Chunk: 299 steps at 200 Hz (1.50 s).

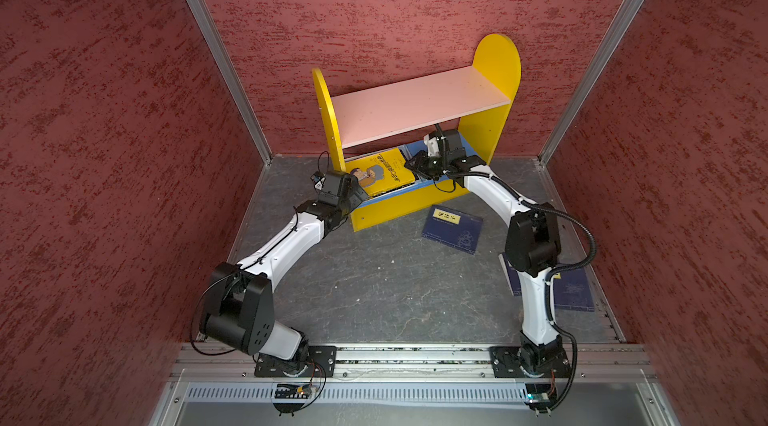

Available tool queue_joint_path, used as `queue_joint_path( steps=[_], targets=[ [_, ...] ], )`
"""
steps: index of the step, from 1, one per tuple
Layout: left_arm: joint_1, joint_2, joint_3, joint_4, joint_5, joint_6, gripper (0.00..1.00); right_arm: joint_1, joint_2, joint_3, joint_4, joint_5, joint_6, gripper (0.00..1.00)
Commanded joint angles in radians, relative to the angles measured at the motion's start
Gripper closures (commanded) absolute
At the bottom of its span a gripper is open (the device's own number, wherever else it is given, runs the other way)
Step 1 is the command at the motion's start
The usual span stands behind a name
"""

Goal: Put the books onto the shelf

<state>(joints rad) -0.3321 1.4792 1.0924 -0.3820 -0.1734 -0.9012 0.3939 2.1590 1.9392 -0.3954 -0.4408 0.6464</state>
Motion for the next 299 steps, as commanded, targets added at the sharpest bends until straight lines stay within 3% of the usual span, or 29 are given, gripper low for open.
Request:
queue_joint_path(
  steps=[1, 86, 118, 140, 176, 215, 246, 299],
  targets=[
    [0.01, 0.009, -0.015, -0.084, -0.001, 0.014, 0.01, 0.021, 0.014, 0.049, 0.019, -0.019, -0.039, 0.69],
    [0.041, -0.165, -0.076, 0.084, 0.074, 0.164, 0.01, 0.042, 0.007, 0.055, 0.004, 0.0, -0.048, 0.69],
    [0.041, -0.235, -0.1, 0.162, 0.176, 0.248, 0.0, 0.036, -0.025, 0.063, -0.015, 0.041, -0.078, 0.53],
    [0.037, -0.264, -0.1, 0.184, 0.268, 0.291, 0.01, 0.026, -0.086, 0.04, -0.033, 0.128, -0.108, 0.41],
    [-0.018, -0.291, -0.091, 0.138, 0.315, 0.343, 0.01, -0.01, -0.282, -0.196, 0.041, 0.295, -0.103, 0.26],
    [-0.129, -0.326, -0.106, 0.084, 0.256, 0.374, 0.01, -0.086, -0.577, -0.622, 0.212, 0.433, 0.024, 0.13],
    [-0.245, -0.314, -0.095, 0.022, 0.212, 0.424, 0.01, -0.142, -0.74, -0.817, 0.182, 0.53, 0.073, 0.07],
    [-0.35, -0.221, -0.084, -0.016, 0.208, 0.468, 0.01, -0.21, -0.729, -0.916, 0.105, 0.534, 0.15, 0.07]
  ],
)
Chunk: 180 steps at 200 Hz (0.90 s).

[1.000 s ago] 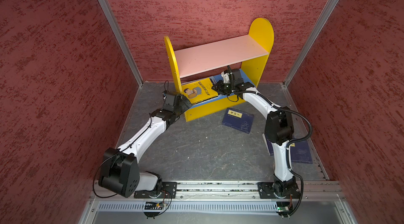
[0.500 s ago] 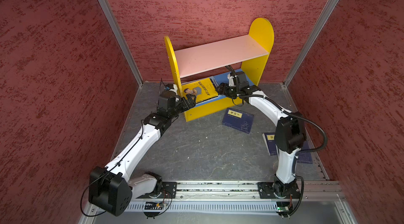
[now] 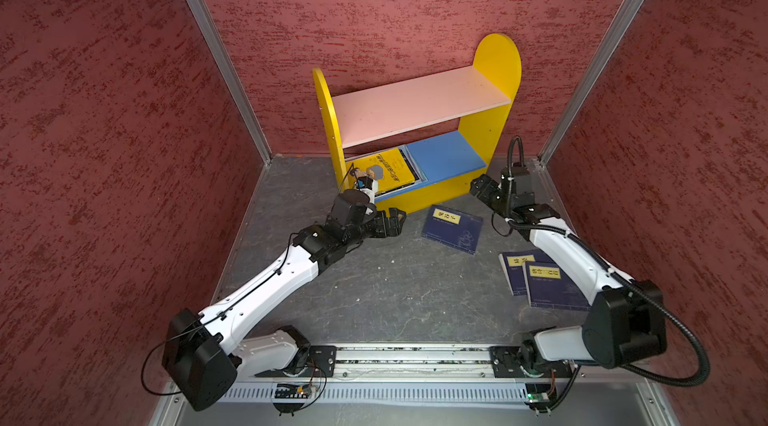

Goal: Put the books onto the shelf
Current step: 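Move the left gripper to the dark blue book lying near the shelf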

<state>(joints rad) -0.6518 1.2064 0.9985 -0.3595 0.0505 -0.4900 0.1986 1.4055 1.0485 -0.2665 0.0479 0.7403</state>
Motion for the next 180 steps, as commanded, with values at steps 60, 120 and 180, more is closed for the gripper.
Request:
queue_joint_path(
  steps=[60, 120, 180],
  targets=[
    [-0.079, 0.313, 0.116, 0.003, 0.081, 0.166, 0.01, -0.023, 0.174, -0.043, -0.014, 0.017, 0.094, 0.07],
    [-0.108, 0.623, 0.309, 0.02, 0.092, 0.182, 0.01, -0.031, 0.306, 0.004, -0.047, -0.02, 0.057, 0.09],
    [-0.108, 0.822, 0.454, -0.036, 0.043, 0.17, 0.01, -0.03, 0.364, -0.013, -0.035, -0.086, 0.062, 0.2]
  ],
)
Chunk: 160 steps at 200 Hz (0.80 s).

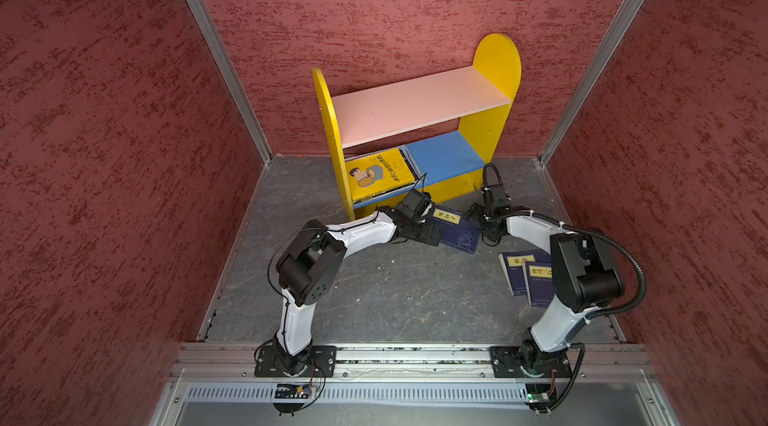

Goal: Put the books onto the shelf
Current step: 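Move the left gripper to the dark blue book lying near the shelf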

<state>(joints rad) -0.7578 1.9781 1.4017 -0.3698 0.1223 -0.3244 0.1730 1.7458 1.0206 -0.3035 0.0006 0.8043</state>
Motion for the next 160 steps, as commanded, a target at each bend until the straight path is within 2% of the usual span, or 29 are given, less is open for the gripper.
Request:
queue_joint_path(
  steps=[1, 44, 79, 127, 160],
  targets=[
    [-0.001, 0.052, 0.053, -0.026, -0.029, 0.003, 0.01, -0.004, 0.026, 0.015, 0.002, -0.039, -0.003, 0.2],
    [0.014, 0.145, 0.107, -0.029, -0.008, -0.031, 0.0, -0.003, 0.072, 0.01, 0.012, -0.096, -0.036, 0.38],
    [0.016, 0.184, 0.137, -0.033, 0.018, -0.024, 0.02, 0.005, 0.111, 0.016, 0.006, -0.118, -0.069, 0.45],
    [0.014, 0.142, 0.094, 0.024, 0.126, -0.038, 0.14, 0.045, 0.166, 0.069, -0.031, -0.138, -0.143, 0.48],
    [0.019, 0.072, 0.043, 0.085, 0.166, -0.088, 0.28, 0.06, 0.169, 0.075, -0.021, -0.168, -0.162, 0.48]
  ],
)
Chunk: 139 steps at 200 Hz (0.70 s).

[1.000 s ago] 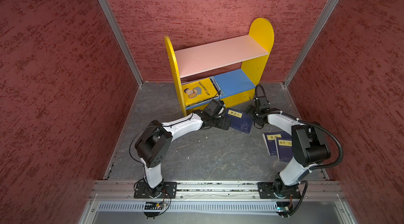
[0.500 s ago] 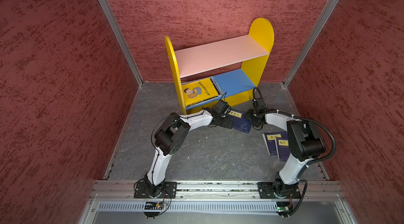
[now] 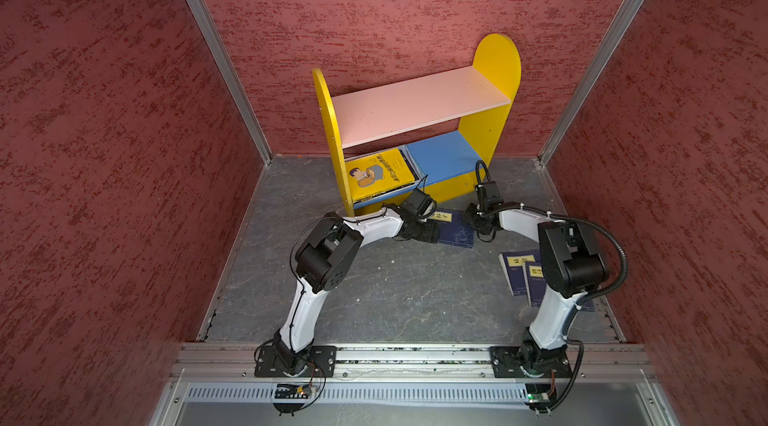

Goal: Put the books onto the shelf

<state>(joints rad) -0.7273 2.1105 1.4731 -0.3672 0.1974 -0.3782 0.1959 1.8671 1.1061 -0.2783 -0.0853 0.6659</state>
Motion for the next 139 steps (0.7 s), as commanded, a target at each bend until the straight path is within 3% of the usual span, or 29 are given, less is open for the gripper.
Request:
queue_joint_path(
  steps=[1, 61, 112, 139],
  targets=[
    [-0.012, -0.062, -0.029, 0.084, 0.091, -0.035, 0.29, 0.038, 0.047, -0.012, -0.045, -0.083, -0.024, 0.48],
    [-0.018, -0.158, -0.081, 0.141, 0.069, -0.099, 0.57, 0.048, 0.01, -0.046, 0.026, -0.167, 0.0, 0.49],
    [-0.031, -0.193, -0.11, 0.151, 0.047, -0.112, 0.93, 0.049, -0.027, -0.073, 0.066, -0.204, 0.029, 0.48],
    [-0.037, -0.206, -0.111, 0.14, 0.038, -0.113, 1.0, 0.048, -0.065, -0.077, 0.08, -0.208, 0.057, 0.39]
  ],
)
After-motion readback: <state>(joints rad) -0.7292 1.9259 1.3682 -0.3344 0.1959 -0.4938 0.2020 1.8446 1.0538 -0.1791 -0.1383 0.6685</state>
